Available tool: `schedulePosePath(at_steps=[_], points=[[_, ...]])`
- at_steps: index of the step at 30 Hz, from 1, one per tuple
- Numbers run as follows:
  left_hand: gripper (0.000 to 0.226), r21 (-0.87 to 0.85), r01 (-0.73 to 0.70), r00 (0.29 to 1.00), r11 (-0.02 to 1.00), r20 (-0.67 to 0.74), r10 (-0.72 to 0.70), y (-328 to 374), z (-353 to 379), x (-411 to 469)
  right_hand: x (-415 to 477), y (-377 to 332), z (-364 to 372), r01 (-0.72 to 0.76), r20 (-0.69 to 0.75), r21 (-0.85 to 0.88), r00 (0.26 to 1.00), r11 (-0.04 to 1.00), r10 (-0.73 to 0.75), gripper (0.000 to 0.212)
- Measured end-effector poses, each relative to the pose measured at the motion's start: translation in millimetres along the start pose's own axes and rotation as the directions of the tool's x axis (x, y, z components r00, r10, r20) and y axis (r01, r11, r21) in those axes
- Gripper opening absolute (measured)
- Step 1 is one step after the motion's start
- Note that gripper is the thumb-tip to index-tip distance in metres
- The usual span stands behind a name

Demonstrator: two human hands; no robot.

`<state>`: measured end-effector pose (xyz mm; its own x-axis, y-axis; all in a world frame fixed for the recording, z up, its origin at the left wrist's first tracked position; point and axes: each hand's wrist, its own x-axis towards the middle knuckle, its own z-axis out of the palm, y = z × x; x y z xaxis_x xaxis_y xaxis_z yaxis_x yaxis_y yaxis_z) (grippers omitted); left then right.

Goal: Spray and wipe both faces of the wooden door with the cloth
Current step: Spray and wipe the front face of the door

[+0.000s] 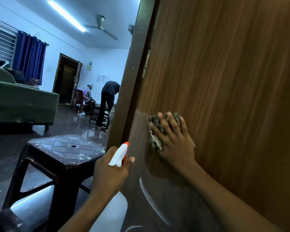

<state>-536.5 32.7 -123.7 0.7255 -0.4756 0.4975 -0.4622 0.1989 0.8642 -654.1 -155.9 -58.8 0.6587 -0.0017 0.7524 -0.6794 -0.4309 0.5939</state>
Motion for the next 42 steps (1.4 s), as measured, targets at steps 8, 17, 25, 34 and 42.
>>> schedulePosePath(at_steps=[8, 17, 25, 34, 42], points=[[0.024, -0.053, -0.035, 0.998, 0.998, -0.049, 0.033, -5.7, -4.3, 6.8, 12.1, -76.0, 43.2, 0.332, 0.189, 0.025, 0.925, 0.943, -0.33, 0.059], [0.031, -0.06, -0.002, 1.0, 0.998, -0.011, 0.002, -38.0, -19.3, -28.5, 77.1, -31.7, 8.4, 0.025, 0.104, -0.057, 0.994, 0.998, -0.019, 0.072], [0.022, -0.02, -0.048, 0.996, 0.999, -0.079, 0.046, -21.6, -17.0, -4.7, 26.8, -113.4, 54.1, 0.403, 0.202, 0.014, 0.895, 0.915, -0.397, 0.064], [0.037, -0.037, 0.025, 1.0, 0.999, 0.003, -0.025, -52.4, 0.6, -36.8, -47.4, -76.0, 44.6, 0.207, 0.035, 0.051, 0.977, 0.977, -0.209, 0.06], [0.044, -0.024, -0.055, 0.997, 0.998, -0.047, 0.054, -64.8, -1.9, -28.4, -64.5, -157.9, 67.7, 0.409, 0.271, 0.0, 0.878, 0.912, -0.394, 0.066]])
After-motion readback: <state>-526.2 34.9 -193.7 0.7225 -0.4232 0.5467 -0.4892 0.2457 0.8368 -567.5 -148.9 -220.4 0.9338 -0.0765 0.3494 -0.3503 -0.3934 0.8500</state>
